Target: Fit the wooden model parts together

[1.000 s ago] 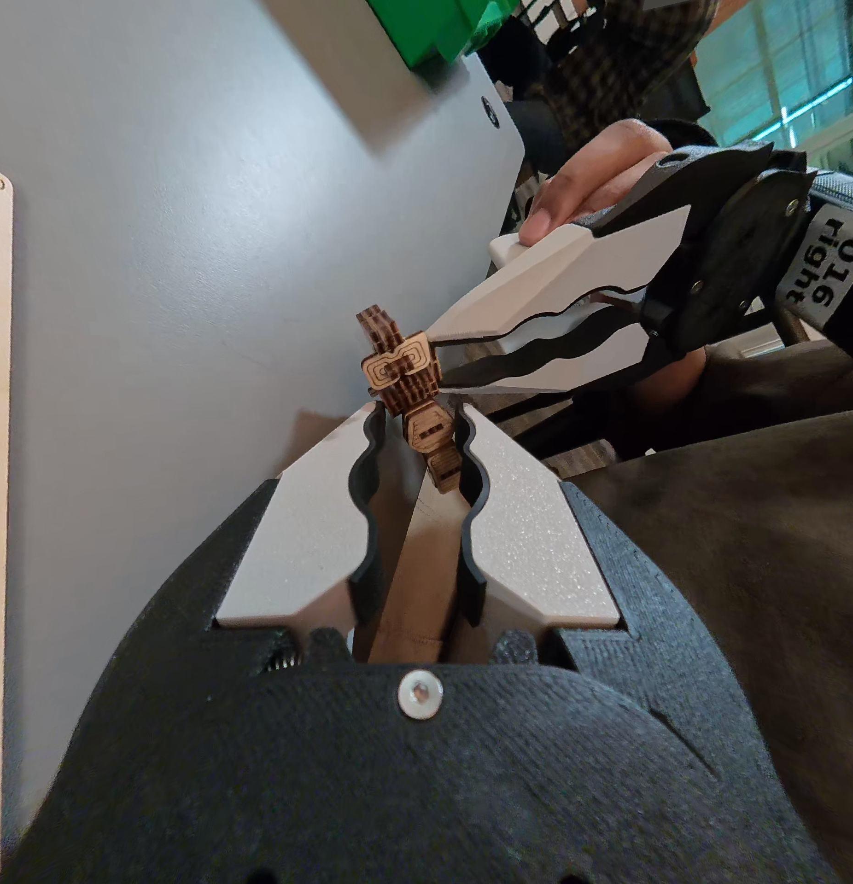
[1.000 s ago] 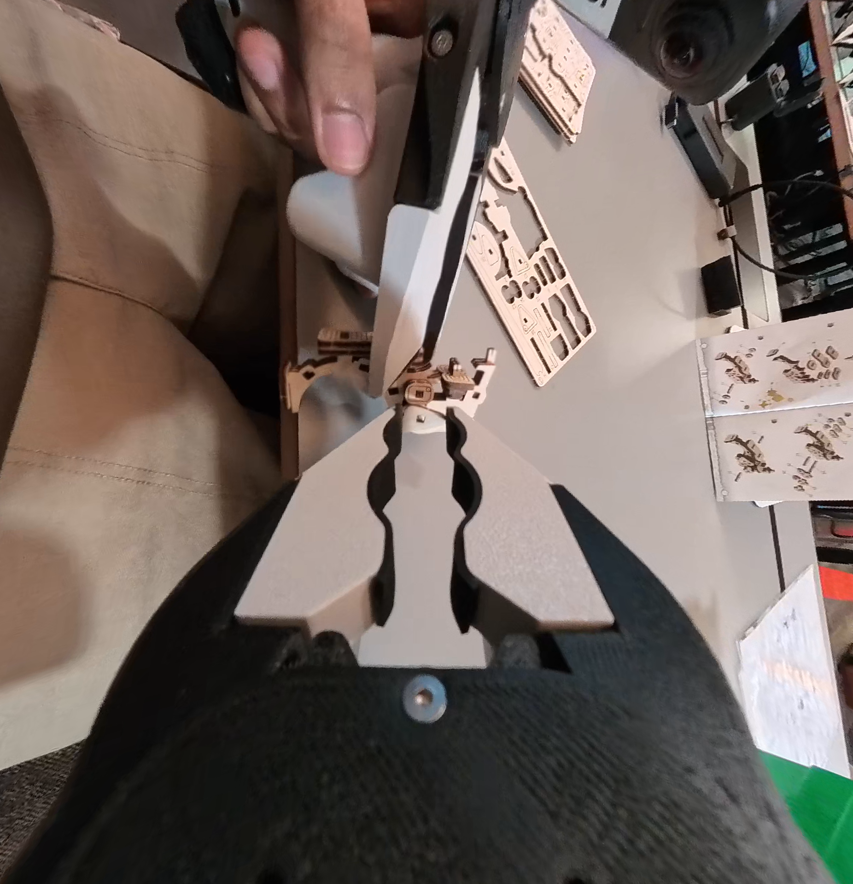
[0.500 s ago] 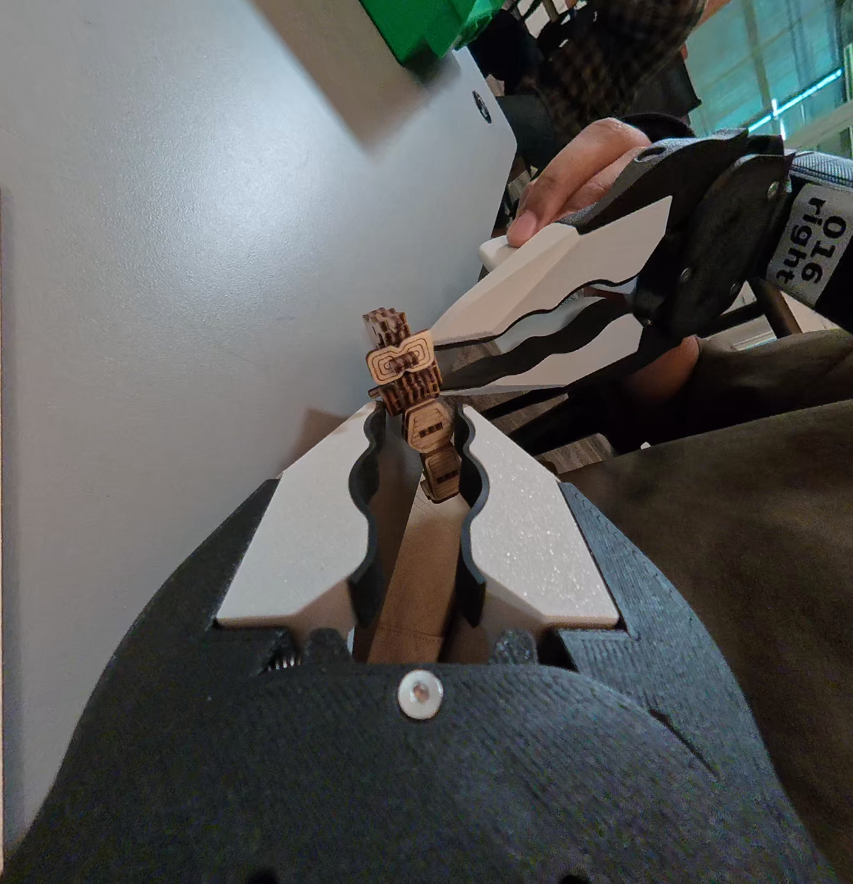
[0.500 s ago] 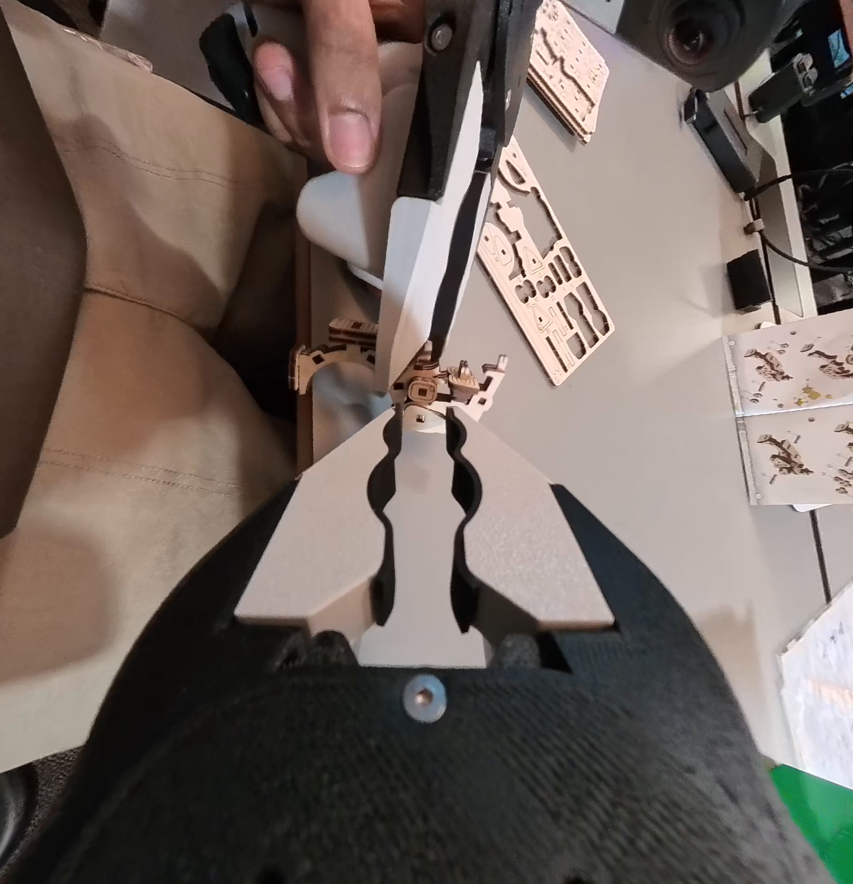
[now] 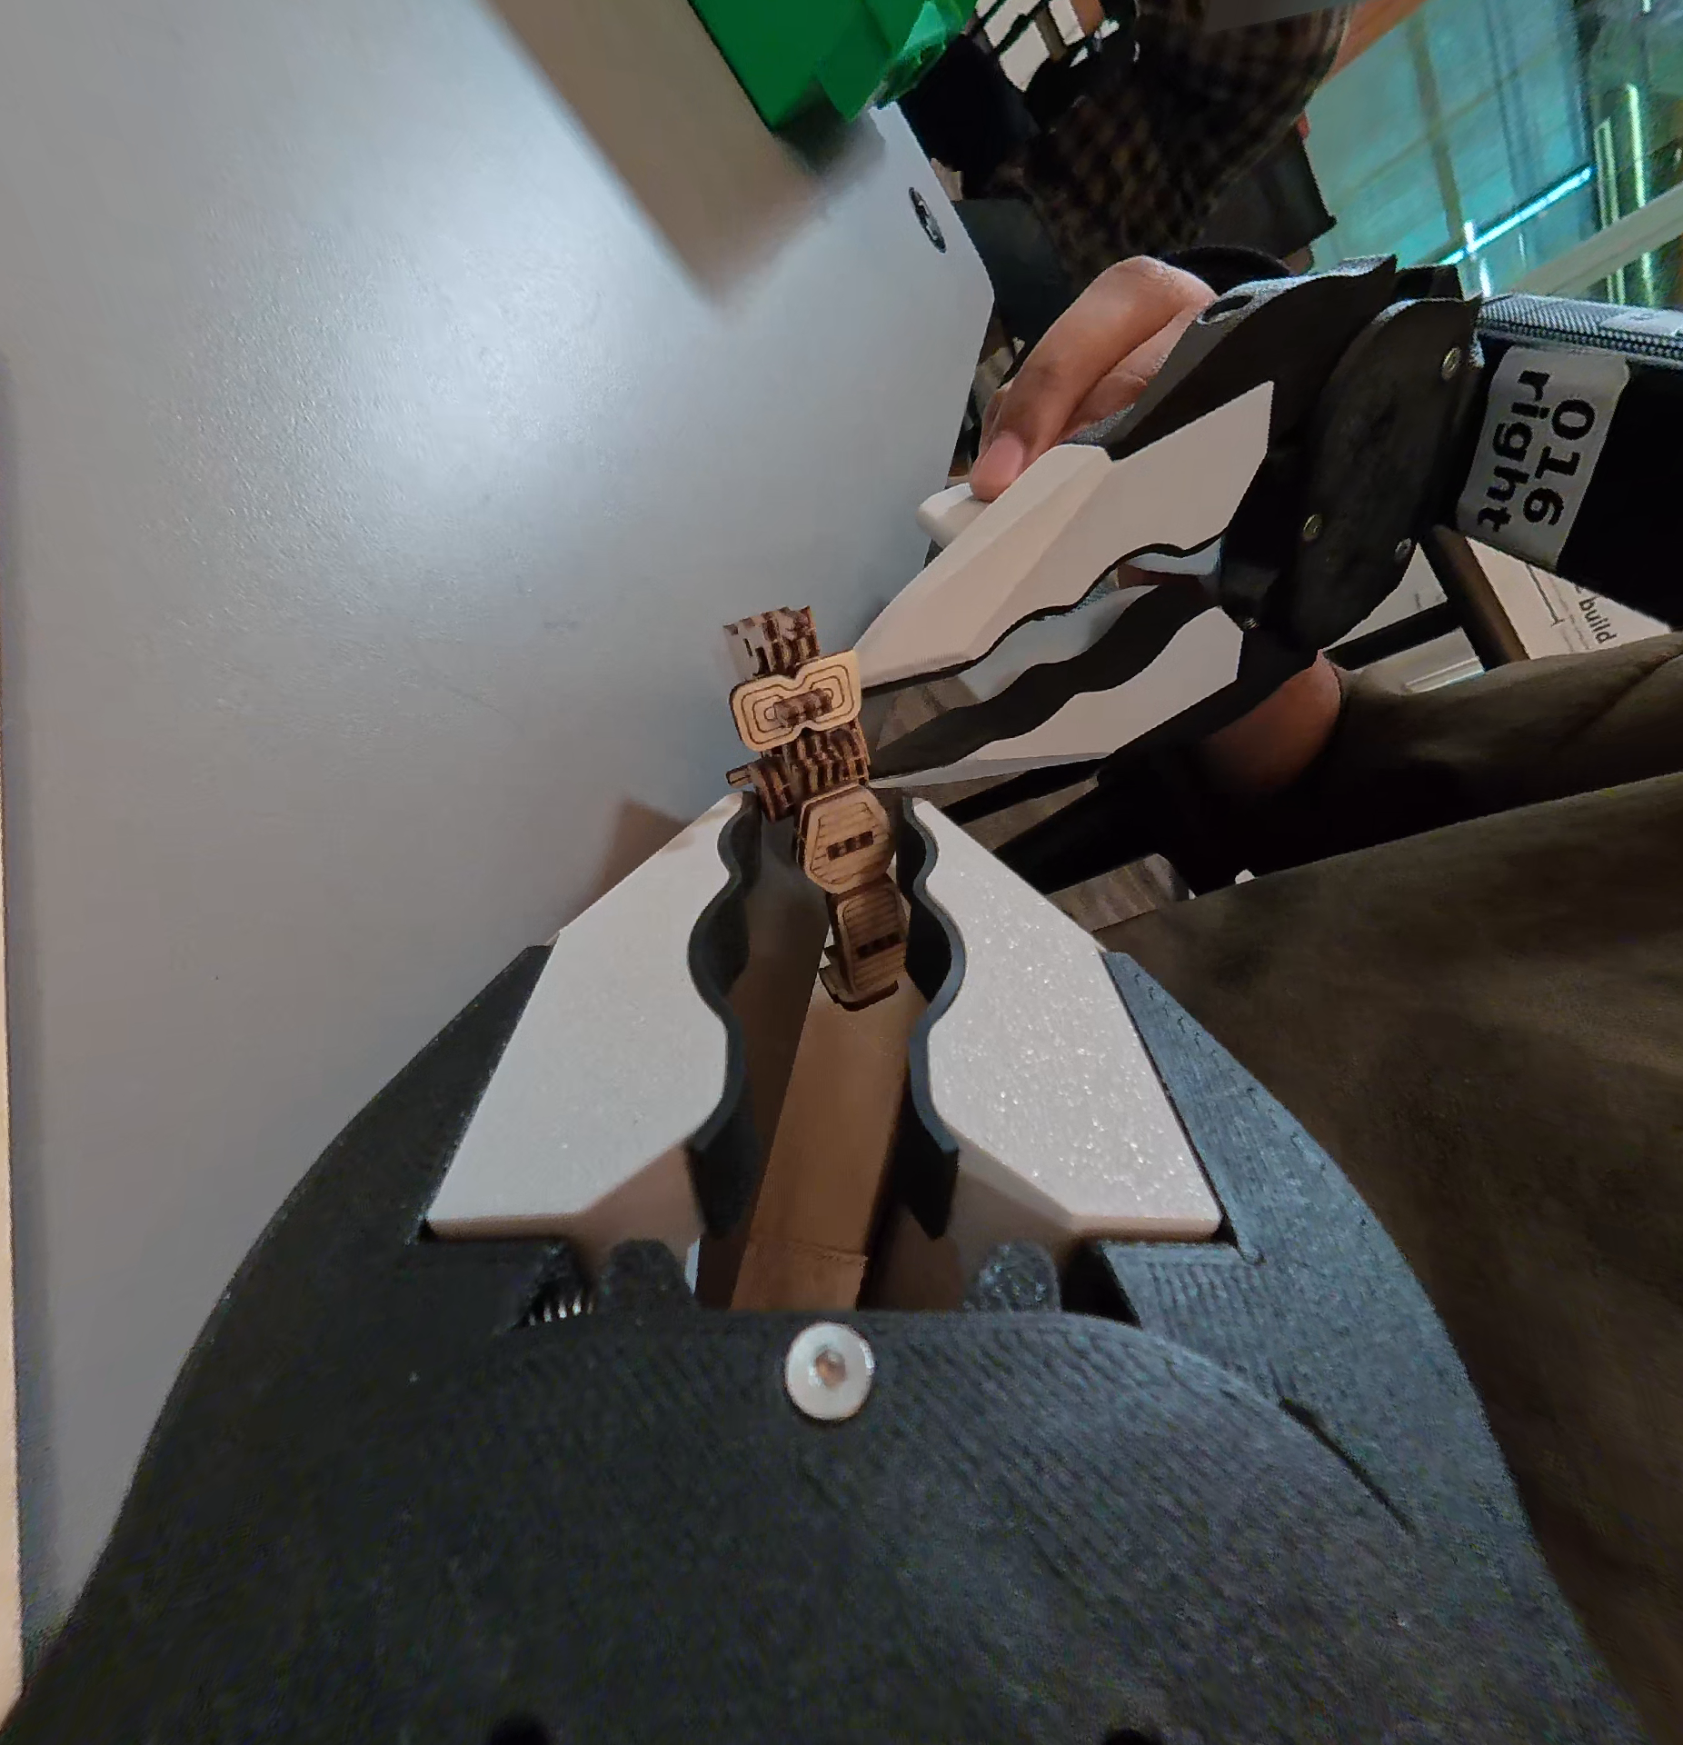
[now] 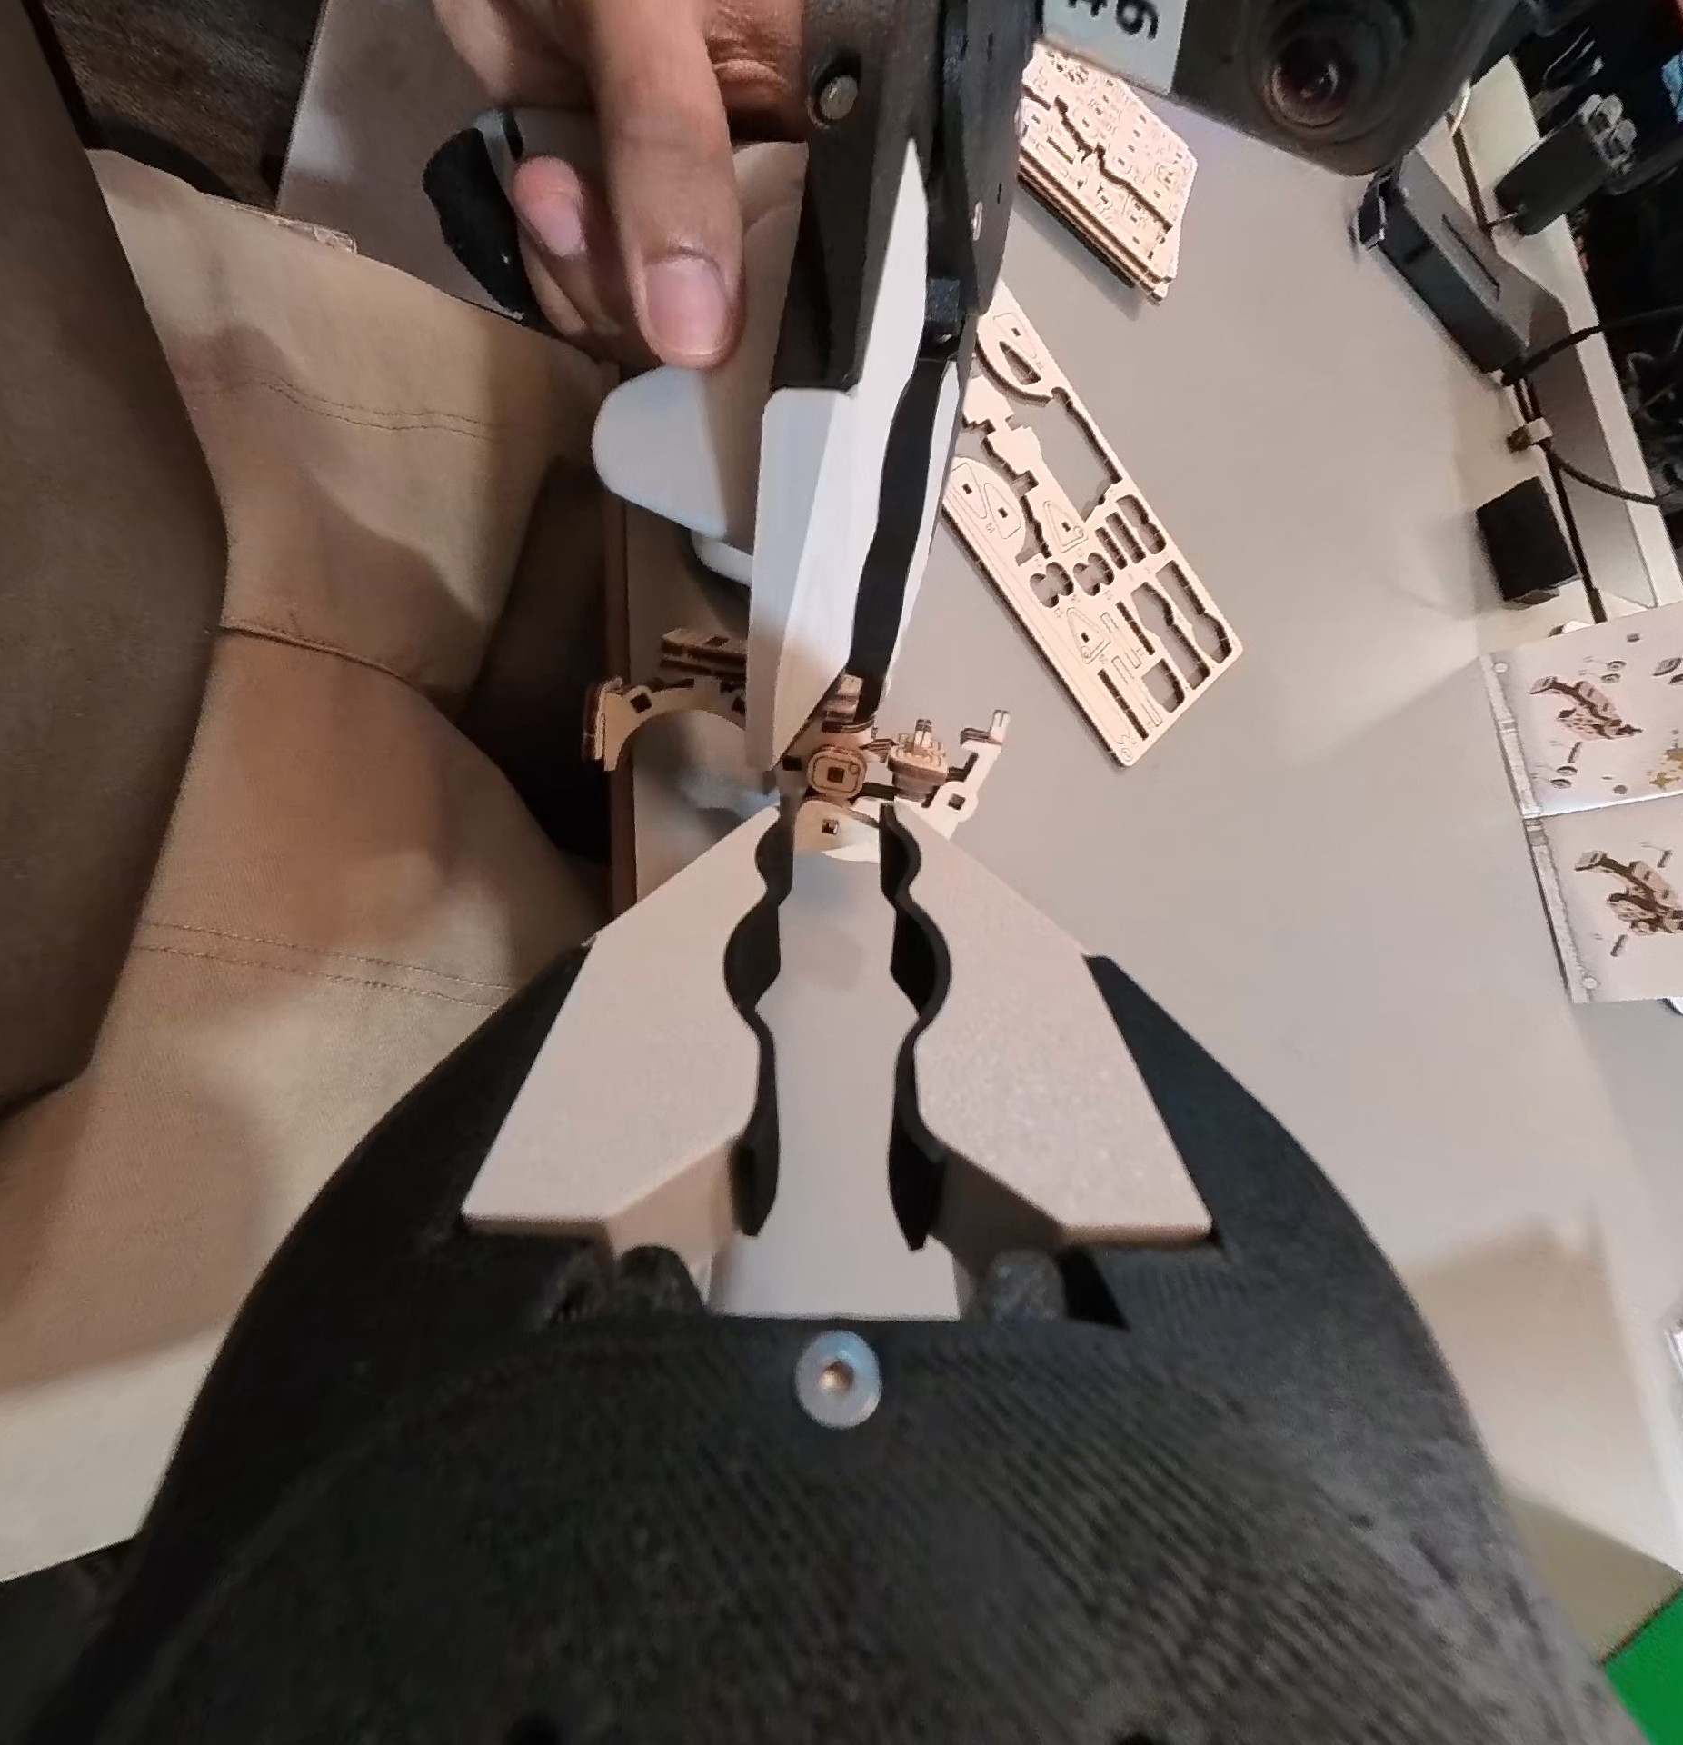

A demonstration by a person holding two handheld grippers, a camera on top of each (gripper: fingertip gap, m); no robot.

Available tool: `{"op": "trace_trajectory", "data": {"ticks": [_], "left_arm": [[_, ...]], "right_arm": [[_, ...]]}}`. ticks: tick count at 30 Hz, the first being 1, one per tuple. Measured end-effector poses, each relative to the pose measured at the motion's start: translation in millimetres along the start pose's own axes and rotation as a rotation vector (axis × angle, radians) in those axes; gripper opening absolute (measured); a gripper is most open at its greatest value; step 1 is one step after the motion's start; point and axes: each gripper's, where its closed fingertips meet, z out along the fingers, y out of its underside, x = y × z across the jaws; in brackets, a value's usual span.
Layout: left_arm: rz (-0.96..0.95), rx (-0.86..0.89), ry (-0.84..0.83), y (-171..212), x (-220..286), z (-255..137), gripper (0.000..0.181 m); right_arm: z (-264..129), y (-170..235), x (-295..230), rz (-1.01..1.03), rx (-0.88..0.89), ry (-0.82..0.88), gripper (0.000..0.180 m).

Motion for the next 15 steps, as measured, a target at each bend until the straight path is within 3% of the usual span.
{"op": "trace_trajectory", "data": {"ticks": [1,15], "left_arm": [[-0.007,0.003,0.006,0,0,0,0.026],[-0.153,0.083,0.134,-12,4,-9,0.025]], "right_arm": [[0,0,0,0.002,0.003,0.001,0.016],[-3,-8,8,0.042,0.051,0.036,0.016]]}}
